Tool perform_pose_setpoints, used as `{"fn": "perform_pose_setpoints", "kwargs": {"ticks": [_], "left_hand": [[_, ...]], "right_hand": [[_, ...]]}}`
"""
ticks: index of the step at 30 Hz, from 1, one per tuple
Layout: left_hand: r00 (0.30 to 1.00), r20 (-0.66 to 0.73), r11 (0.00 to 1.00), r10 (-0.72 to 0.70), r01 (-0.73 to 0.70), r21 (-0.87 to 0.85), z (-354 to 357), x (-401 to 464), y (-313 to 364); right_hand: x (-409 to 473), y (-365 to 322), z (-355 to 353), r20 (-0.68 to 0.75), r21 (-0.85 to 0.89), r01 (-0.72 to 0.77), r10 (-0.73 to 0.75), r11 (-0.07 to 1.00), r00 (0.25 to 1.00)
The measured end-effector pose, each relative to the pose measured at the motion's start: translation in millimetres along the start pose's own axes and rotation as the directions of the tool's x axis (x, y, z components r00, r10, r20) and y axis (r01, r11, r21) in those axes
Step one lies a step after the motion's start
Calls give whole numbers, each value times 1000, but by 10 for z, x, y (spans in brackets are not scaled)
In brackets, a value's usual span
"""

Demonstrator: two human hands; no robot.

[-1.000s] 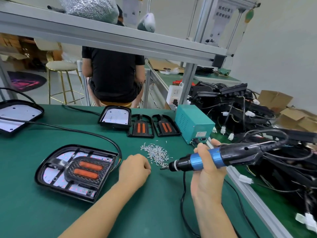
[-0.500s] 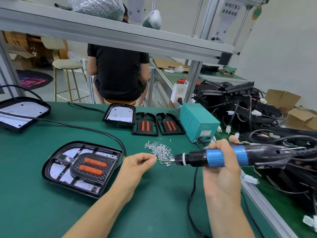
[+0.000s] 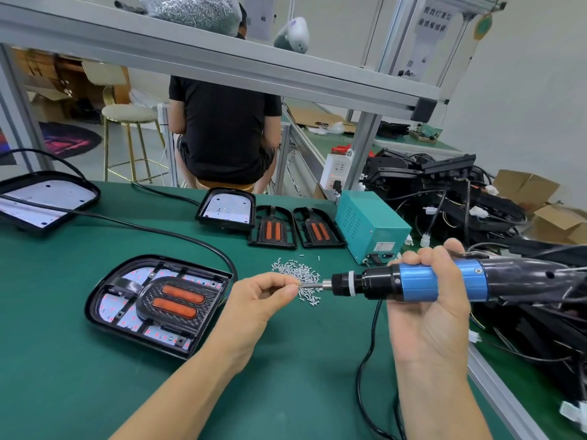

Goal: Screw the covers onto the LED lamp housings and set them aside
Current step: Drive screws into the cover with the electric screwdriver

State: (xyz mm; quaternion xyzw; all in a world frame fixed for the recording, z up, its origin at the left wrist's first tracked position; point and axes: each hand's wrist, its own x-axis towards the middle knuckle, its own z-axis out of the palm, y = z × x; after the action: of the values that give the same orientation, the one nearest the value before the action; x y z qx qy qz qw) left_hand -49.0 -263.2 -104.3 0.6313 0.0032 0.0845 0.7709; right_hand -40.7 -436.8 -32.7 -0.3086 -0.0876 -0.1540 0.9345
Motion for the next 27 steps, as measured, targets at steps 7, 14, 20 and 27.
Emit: {"fn": "perform_pose_setpoints", "kwargs": {"ticks": [7, 14, 20, 27], "left_hand": [[1000, 6, 998, 6, -5, -65, -5, -48, 96], [999, 0, 999, 48, -48, 14, -45, -82, 247], [994, -15, 986, 106, -103, 128, -269, -174, 340], [938, -280, 971, 203, -158, 177, -913, -341, 452]], "right_hand": [[-24, -19, 48, 34, -19, -4, 5, 1000, 999], [-55, -13, 149, 34, -24, -5, 6, 1000, 999], [-129, 84, 277, 76, 19, -63, 61, 998, 995], [-250, 353, 487, 116, -16, -116, 118, 993, 986]]}}
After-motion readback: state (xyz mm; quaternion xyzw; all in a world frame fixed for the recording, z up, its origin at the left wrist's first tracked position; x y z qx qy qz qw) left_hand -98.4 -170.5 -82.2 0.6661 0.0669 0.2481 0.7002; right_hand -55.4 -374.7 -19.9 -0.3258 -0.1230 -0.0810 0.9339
